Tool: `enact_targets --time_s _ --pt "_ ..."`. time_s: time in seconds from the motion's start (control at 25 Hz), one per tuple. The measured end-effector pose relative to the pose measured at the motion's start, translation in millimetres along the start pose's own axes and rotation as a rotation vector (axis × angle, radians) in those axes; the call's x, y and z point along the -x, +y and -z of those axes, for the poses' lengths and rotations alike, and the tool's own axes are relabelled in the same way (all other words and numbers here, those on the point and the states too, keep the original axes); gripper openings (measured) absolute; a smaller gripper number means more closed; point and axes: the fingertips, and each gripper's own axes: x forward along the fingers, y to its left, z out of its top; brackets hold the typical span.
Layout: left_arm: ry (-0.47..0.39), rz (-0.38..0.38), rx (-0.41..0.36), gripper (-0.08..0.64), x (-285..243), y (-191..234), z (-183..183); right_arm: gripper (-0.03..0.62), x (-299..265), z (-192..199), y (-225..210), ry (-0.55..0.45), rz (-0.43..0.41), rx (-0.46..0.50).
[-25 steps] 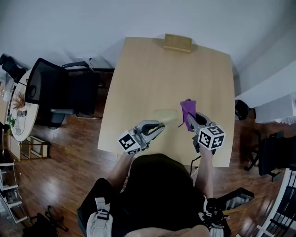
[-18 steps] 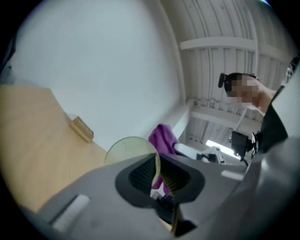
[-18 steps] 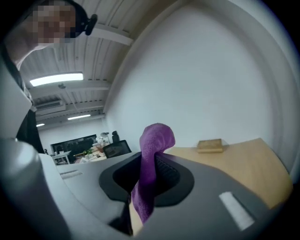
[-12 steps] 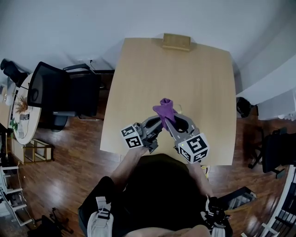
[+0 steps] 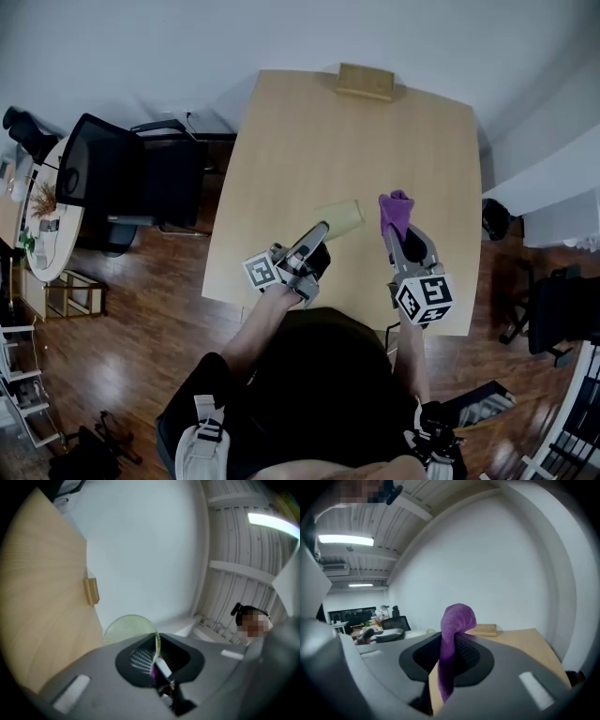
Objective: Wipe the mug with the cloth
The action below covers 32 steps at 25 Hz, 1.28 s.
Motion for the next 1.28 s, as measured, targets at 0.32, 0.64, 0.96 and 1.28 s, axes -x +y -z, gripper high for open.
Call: enact_targets --time_s 0.32,0.64,0.96,1.28 --pt "-0.064 0.063 0.139 0.041 -23 -16 -5 0.063 -18 4 117 -0.054 -0.318 0.197" --pt "-0.039 0.087 0.116 0.041 -20 -23 -7 0.064 -20 -9 25 -0.072 -0.022 0.145" --pt "-0.149 0.128 0.244 0.041 -22 -24 -25 0.064 11 -59 45 -0.302 -0.082 0.19" --pt "-0.097 0.179 0.239 0.041 -45 -53 -19 0.063 -8 -35 92 -0.263 -0.211 0.271"
